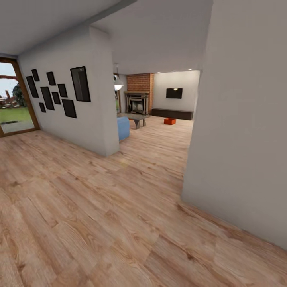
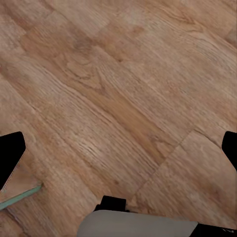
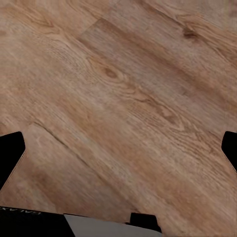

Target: Move the two storage containers from the living room to the garage. In the garage, place one container on the floor and stack the other container on top of it (either order is fine).

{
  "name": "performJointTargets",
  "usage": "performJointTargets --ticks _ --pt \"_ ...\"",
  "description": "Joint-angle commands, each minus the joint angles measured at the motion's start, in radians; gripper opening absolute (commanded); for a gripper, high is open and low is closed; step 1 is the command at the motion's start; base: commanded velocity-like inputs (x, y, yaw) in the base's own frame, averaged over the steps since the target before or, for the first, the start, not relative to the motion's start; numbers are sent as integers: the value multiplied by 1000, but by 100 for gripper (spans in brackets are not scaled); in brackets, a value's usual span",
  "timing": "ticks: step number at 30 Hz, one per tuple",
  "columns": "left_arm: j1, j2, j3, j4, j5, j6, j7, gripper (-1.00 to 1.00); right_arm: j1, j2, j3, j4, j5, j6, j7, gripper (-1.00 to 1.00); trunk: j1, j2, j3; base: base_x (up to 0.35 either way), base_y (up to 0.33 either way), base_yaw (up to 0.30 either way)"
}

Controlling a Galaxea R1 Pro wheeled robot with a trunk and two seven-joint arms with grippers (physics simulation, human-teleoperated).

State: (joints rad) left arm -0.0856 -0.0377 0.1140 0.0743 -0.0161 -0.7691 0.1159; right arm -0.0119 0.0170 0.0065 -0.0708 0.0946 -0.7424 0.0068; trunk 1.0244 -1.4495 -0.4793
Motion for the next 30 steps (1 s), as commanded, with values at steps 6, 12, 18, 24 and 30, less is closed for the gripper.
performJointTargets --ticks 6,12,18,24,30 --pt "-2 5 4 -5 -2 -5 1 100 0 0 0 0 4 -3 -1 100 1 -1 -2 325 0 290" --pt "-2 5 4 -7 -2 -5 1 100 0 0 0 0 3 -3 0 100 1 -1 -3 325 0 258" --pt "-2 5 4 -7 -2 -4 1 100 0 0 0 0 4 -3 1 100 1 -1 -3 325 0 54" --pt "-2 5 4 -7 -2 -4 1 100 0 0 0 0 5 -3 1 100 1 -1 -3 325 0 5" --pt "-2 5 4 -7 -2 -4 1 100 0 0 0 1 5 -3 1 100 1 -1 -3 325 0 0"
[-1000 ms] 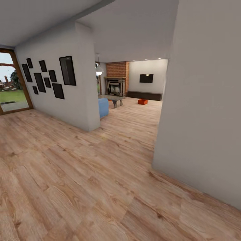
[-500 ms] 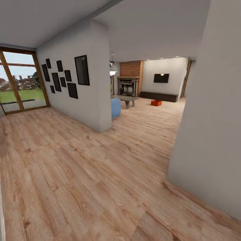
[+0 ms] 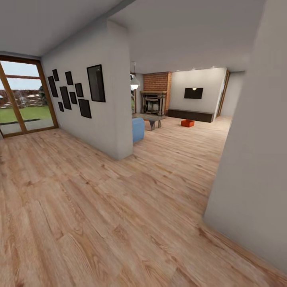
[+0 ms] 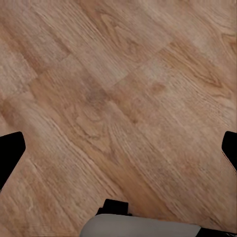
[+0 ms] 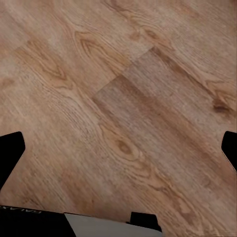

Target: Move the two storage containers from the living room to the garage. In the garage, place one container on the floor and stack the other container on top of it (either order is fine).

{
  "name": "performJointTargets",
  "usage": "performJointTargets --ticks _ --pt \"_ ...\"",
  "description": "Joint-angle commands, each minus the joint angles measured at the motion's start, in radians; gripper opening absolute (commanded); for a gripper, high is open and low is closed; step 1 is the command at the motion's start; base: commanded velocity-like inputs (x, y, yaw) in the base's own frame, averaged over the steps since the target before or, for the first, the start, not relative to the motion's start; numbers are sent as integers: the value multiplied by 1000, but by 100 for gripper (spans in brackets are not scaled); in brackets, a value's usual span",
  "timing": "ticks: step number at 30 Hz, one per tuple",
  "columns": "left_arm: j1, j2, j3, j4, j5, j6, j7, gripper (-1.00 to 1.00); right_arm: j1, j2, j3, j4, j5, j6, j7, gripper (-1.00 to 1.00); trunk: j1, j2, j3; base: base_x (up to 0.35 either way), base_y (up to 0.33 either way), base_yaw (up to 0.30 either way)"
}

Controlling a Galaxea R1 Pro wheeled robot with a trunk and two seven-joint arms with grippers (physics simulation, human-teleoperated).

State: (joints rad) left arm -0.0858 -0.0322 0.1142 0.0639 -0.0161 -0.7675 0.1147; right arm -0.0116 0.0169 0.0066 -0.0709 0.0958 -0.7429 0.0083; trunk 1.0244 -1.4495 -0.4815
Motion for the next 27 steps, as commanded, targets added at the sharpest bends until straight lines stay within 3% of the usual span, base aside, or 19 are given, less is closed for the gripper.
performJointTargets --ticks 1,27 --pt "-2 0 4 4 -2 -6 2 100 -1 0 0 1 4 -3 -1 100 1 -1 -1 325 0 0" --pt "-2 0 4 4 -2 -6 2 100 -1 0 0 1 3 -4 1 100 1 -1 -1 325 0 0"
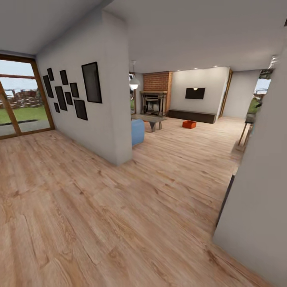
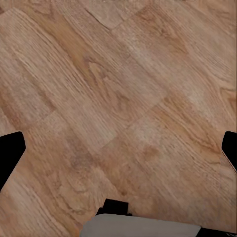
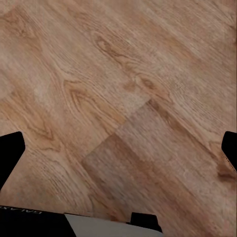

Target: Move the two storage containers from the living room to the garage. In the garage, place one container on the floor and stack the other container on top of it (either order is fine).

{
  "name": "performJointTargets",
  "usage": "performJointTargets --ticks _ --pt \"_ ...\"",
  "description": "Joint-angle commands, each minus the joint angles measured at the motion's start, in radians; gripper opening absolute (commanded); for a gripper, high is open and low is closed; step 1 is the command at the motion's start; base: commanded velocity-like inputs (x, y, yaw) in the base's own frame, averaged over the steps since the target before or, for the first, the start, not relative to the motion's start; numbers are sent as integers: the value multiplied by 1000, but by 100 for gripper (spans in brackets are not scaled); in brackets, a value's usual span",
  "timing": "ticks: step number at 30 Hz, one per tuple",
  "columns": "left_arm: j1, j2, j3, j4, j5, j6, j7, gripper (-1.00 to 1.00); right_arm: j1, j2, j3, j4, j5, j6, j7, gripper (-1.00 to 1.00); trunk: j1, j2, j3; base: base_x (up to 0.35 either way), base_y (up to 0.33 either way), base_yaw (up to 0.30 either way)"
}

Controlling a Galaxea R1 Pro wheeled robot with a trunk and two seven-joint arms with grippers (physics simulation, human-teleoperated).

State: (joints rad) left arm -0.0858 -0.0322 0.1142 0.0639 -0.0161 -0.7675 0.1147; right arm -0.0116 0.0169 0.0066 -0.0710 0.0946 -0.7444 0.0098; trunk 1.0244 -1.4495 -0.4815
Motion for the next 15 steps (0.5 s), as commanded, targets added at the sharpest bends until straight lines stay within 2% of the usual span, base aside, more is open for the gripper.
performJointTargets --ticks 1,5,15 --pt "-2 0 4 4 -2 -6 2 100 -1 0 0 1 4 -3 -1 100 1 -1 -1 325 0 -28" --pt "-2 0 4 4 -2 -6 2 100 -1 0 0 1 4 -3 3 100 1 -1 -1 325 0 -196" --pt "-2 0 4 4 -2 -6 2 100 -1 0 0 0 4 -3 6 100 1 -1 -1 325 1 -268"
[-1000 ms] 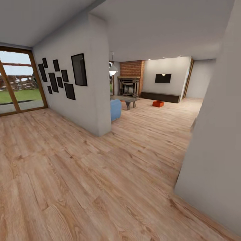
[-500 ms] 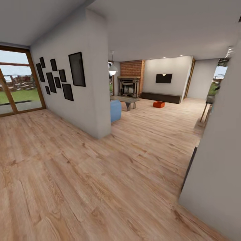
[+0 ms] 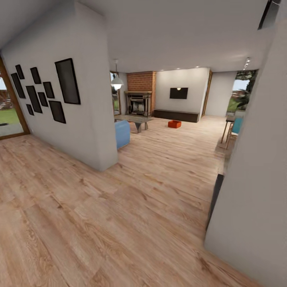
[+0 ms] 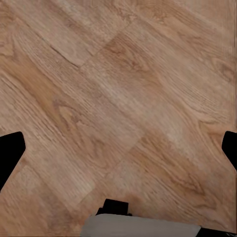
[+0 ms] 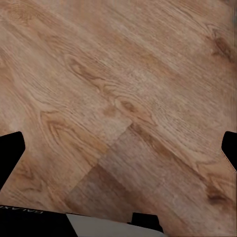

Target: Move the two storage containers from the living room to the garage. In the garage, place one container on the floor and stack the other container on top of it (either order is fine).

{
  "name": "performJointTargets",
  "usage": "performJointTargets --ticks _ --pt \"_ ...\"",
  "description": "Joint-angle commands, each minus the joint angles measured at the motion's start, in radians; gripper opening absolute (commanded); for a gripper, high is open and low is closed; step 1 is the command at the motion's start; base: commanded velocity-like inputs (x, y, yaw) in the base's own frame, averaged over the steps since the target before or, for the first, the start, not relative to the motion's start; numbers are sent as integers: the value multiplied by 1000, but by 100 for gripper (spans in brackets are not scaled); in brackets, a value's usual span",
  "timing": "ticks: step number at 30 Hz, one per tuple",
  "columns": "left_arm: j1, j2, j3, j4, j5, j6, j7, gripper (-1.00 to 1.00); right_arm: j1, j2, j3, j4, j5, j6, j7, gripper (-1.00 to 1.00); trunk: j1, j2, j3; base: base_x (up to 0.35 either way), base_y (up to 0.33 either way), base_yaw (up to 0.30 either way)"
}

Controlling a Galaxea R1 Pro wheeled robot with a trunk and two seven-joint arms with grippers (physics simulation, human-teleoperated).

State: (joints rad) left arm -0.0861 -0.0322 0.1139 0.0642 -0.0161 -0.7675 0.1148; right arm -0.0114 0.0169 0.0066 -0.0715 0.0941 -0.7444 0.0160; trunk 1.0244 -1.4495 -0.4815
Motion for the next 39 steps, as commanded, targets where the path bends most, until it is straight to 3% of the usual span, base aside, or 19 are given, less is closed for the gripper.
performJointTargets --ticks 1,8,39 --pt "-1 0 4 3 -2 -6 2 100 -1 0 0 1 4 -3 -1 100 1 -1 -1 325 16 -271" --pt "-1 0 4 3 -2 -6 2 100 -1 0 0 1 5 -3 -1 100 1 -1 -1 325 85 -175" --pt "-1 0 4 3 -2 -6 2 100 -1 0 0 1 6 -3 -1 100 1 -1 -1 325 119 -2"
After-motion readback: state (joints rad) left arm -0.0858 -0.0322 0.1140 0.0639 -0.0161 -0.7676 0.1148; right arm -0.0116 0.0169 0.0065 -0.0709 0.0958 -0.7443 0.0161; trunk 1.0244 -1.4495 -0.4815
